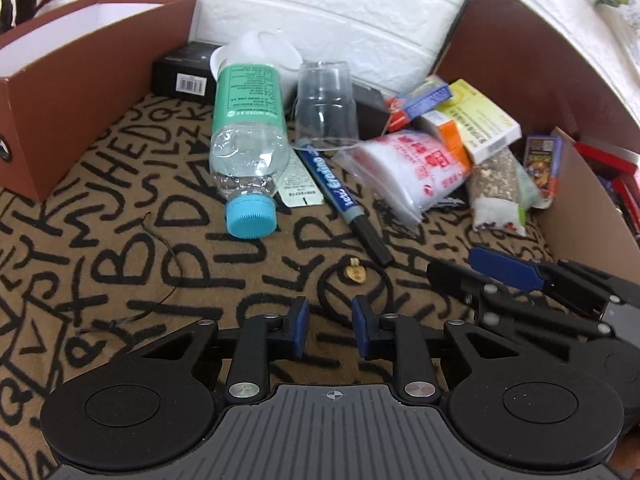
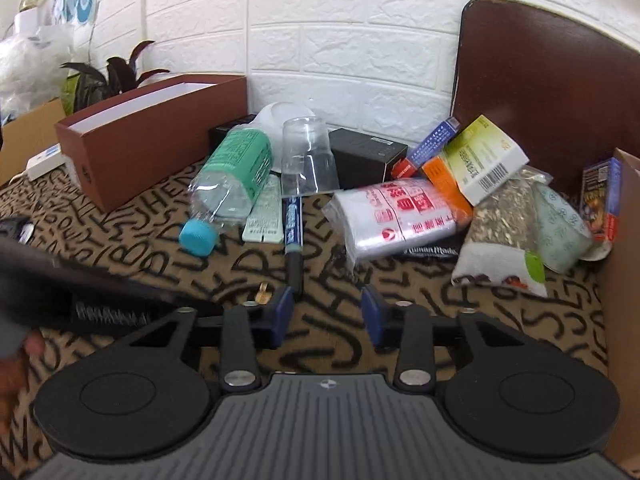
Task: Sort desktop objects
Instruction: 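Move both open tools back over the table items, then grasp the blue Erasing marker with the right tool while the left tool grasps the small keychain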
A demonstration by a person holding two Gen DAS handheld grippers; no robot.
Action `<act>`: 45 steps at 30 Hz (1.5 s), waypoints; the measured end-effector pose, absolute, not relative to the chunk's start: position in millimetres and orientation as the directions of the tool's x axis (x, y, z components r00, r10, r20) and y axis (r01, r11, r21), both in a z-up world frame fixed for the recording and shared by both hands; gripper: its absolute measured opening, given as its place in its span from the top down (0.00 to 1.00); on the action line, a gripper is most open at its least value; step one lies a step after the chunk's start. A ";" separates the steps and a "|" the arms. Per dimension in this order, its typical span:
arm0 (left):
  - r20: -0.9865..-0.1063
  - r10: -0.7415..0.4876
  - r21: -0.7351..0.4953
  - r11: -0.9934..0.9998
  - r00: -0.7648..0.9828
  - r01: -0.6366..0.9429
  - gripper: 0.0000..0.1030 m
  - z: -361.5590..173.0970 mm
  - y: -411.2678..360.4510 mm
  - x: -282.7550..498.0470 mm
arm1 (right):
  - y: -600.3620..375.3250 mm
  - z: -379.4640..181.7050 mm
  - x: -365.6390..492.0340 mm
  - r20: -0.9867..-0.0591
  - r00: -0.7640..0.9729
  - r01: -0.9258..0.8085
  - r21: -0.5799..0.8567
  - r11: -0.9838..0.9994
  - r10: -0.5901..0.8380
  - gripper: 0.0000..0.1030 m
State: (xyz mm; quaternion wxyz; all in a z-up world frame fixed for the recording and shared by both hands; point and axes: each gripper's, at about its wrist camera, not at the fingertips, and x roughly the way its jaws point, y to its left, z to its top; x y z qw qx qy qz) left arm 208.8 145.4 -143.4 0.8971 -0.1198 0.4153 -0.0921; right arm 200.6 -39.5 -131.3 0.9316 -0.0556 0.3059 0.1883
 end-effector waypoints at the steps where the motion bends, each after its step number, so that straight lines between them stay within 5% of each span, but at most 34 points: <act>1: -0.725 -0.256 -0.288 0.956 0.639 0.056 0.61 -145.7 145.1 212.2 | -37.4 -131.6 205.4 -0.594 0.737 -0.389 0.018 0.921 0.323 0.62; 5: -0.717 -0.253 -0.291 0.955 0.649 0.050 0.69 -152.4 146.0 221.5 | -27.6 -135.9 222.0 -0.599 0.722 -0.411 0.032 0.911 0.347 0.73; 8: -0.725 -0.243 -0.288 0.957 0.645 0.037 0.98 -154.2 149.9 225.3 | -21.0 -142.8 238.2 -0.622 0.686 -0.424 0.081 0.902 0.378 0.73; 9: -0.725 -0.244 -0.288 0.957 0.644 0.039 1.00 -155.0 151.5 225.6 | -17.8 -145.4 243.6 -0.627 0.676 -0.428 0.094 0.899 0.387 0.73; 13: -0.720 -0.261 -0.298 0.953 0.643 0.053 1.00 -157.0 155.5 224.4 | -6.0 -159.5 256.9 -0.668 0.647 -0.430 0.079 0.900 0.367 0.80; 17: -0.717 -0.259 -0.285 0.956 0.647 0.066 0.82 -155.4 150.4 222.4 | -9.2 -161.0 247.8 -0.665 0.660 -0.426 0.052 0.903 0.350 0.84; 20: -0.722 -0.318 -0.335 0.938 0.615 0.091 1.00 -154.6 151.2 218.8 | -21.0 -158.4 233.1 -0.671 0.669 -0.409 0.028 0.912 0.320 0.84; 27: -0.727 -0.379 -0.337 0.923 0.573 0.184 1.00 -151.4 135.2 193.3 | -57.1 -160.3 171.1 -0.708 0.640 -0.392 0.035 0.919 0.300 0.84; 35: -0.725 -0.399 -0.311 0.917 0.561 0.250 0.43 -148.4 110.6 186.0 | -84.2 -155.8 119.7 -0.732 0.616 -0.370 0.058 0.927 0.292 0.84; 43: -0.738 -0.335 -0.219 0.940 0.586 0.261 0.41 -148.9 94.8 198.3 | -85.1 -156.5 137.9 -0.713 0.635 -0.356 0.072 0.932 0.298 0.81; 44: -0.746 -0.325 -0.206 0.943 0.582 0.262 0.62 -148.4 93.1 200.4 | -83.9 -156.4 140.3 -0.713 0.634 -0.357 0.074 0.931 0.299 0.81; 45: -0.756 -0.305 -0.181 0.948 0.579 0.262 0.95 -147.7 90.7 201.5 | -82.3 -156.8 142.9 -0.713 0.634 -0.360 0.072 0.930 0.301 0.80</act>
